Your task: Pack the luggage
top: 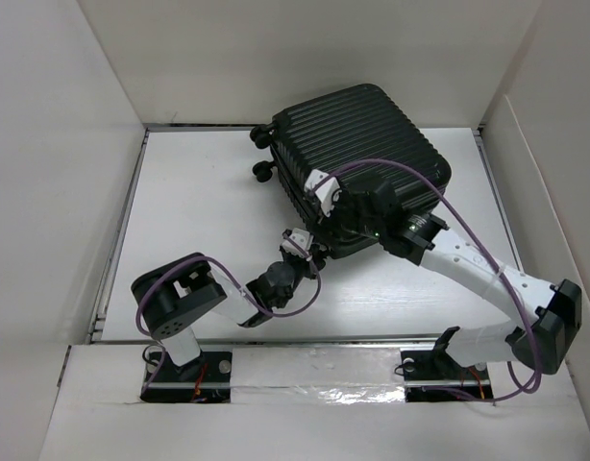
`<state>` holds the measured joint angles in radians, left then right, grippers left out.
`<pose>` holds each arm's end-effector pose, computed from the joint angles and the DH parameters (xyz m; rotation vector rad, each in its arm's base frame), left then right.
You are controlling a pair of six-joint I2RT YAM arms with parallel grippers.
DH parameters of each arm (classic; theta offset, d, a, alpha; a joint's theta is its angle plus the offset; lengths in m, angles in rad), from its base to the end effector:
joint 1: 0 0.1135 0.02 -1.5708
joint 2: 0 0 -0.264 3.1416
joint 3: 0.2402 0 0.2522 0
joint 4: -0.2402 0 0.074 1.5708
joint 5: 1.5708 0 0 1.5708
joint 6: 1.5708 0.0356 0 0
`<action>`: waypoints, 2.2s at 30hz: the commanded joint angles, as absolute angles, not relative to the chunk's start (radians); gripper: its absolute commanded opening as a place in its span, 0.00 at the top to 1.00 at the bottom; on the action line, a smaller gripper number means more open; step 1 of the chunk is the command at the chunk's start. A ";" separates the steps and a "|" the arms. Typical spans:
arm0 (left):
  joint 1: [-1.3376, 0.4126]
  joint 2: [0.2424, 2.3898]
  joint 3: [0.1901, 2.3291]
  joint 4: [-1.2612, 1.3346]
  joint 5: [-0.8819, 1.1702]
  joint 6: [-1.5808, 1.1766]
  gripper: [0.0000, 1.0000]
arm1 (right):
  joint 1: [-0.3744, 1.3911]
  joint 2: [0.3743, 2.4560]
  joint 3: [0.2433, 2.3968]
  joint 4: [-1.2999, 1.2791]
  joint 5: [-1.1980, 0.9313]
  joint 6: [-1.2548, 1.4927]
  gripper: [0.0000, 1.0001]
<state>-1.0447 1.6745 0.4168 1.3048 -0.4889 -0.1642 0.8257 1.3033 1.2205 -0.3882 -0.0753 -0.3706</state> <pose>0.1577 -0.2382 0.1665 0.2860 1.5322 -0.5888 0.1993 0.2200 0.3580 -1.1987 1.6748 0.3603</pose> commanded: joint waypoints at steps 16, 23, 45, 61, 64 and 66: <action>-1.035 1.720 0.537 1.770 -0.333 -0.236 0.66 | 0.704 1.103 1.029 -0.181 -0.139 -0.250 0.34; -1.035 1.775 0.598 1.821 -0.504 -0.183 0.87 | 0.704 1.091 1.019 -0.184 -0.218 -0.230 0.37; -0.951 1.687 0.492 1.910 -0.472 -0.179 1.00 | 0.704 1.226 1.138 -0.331 -0.118 -0.414 0.36; -0.839 1.648 0.391 1.930 -0.437 -0.209 1.00 | 0.752 1.532 1.458 -0.492 -0.167 -0.641 0.22; -0.827 1.640 0.390 1.922 -0.416 -0.213 1.00 | 0.742 1.649 1.537 -0.558 -0.225 -0.695 0.19; -0.805 1.634 0.387 1.921 -0.408 -0.221 1.00 | 0.742 1.712 1.633 -0.659 -0.279 -0.725 0.19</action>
<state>-0.8440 1.6718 0.4026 1.3273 -0.3756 -0.2008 0.7429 1.6390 1.5429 -0.5266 -0.1986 -0.6506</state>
